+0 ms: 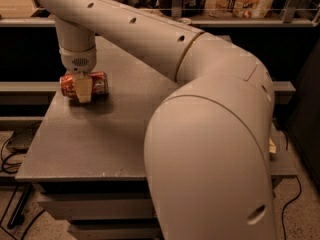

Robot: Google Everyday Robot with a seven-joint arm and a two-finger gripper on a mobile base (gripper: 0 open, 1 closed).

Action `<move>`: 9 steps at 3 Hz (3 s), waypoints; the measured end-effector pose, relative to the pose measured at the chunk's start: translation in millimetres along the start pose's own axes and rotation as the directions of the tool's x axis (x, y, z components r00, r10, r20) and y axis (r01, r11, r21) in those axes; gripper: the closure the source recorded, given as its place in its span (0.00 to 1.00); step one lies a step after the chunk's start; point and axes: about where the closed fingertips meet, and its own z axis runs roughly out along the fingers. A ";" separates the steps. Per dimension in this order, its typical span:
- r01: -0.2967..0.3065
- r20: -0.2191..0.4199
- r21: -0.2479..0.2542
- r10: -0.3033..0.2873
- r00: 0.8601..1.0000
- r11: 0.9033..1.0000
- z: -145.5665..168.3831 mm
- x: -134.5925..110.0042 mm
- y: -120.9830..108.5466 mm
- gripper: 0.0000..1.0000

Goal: Place coke can upright

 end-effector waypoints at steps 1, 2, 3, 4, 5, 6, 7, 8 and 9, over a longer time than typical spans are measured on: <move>0.010 -0.002 0.028 -0.010 1.000 1.000 -15.3 -2.2 1.0 0.87; 0.037 0.082 0.074 -0.043 0.996 0.997 -34.9 -6.6 7.5 1.00; 0.053 0.230 0.158 -0.089 0.969 0.986 -56.5 -5.8 18.3 1.00; 0.055 0.381 0.239 -0.145 0.913 0.970 -69.9 -3.1 26.9 1.00; 0.021 0.515 0.288 -0.173 0.840 0.957 -79.7 -0.3 32.2 1.00; -0.043 0.615 0.287 -0.150 0.774 0.957 -84.8 5.1 34.2 1.00; -0.102 0.704 0.257 -0.113 0.702 0.961 -85.4 9.1 34.5 1.00; -0.130 0.775 0.223 -0.094 0.625 0.966 -83.6 9.2 34.3 1.00; -0.151 0.834 0.193 -0.081 0.546 0.969 -80.6 9.3 34.5 1.00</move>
Offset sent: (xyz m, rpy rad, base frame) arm -0.0195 -0.0149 0.0716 0.2858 -0.0717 0.0690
